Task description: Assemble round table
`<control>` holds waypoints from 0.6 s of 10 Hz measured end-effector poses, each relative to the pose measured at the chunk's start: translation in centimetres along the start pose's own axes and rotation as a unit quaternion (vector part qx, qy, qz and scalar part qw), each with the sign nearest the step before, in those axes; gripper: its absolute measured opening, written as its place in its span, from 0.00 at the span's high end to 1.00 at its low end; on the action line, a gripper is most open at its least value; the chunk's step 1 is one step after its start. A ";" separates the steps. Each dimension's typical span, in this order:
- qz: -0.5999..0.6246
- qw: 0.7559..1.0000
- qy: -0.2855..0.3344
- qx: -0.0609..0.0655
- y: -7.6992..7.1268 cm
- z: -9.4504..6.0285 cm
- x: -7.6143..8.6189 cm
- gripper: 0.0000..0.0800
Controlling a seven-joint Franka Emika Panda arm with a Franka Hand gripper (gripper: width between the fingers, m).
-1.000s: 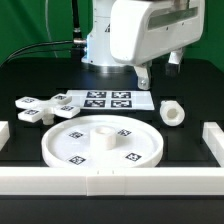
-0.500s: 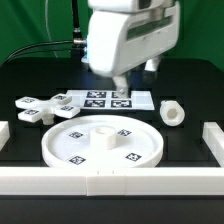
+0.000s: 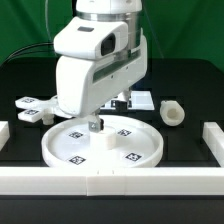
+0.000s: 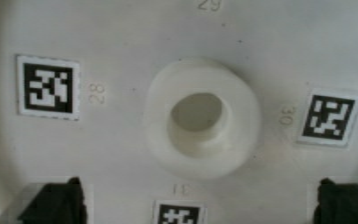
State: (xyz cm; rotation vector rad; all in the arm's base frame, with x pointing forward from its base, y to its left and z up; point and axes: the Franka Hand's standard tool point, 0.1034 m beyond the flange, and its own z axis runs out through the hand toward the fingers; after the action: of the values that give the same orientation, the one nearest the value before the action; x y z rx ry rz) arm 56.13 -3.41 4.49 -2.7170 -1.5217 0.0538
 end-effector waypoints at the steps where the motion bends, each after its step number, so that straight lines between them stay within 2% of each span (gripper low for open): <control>1: 0.001 1.000 -0.002 0.006 -0.1 0.9 -0.4 0.19; 4: 0.002 1.000 -0.005 0.014 -0.5 2.3 -0.8 0.19; 6: 0.003 1.000 -0.003 0.013 -0.5 2.8 -0.9 0.19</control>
Offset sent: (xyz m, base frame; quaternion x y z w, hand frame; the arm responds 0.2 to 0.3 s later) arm 0.0010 0.0007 -0.0158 -0.0032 0.0186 0.0040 0.9998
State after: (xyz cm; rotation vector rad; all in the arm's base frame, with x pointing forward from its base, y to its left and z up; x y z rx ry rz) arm 55.12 -3.89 1.74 -2.7045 -1.5029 0.0816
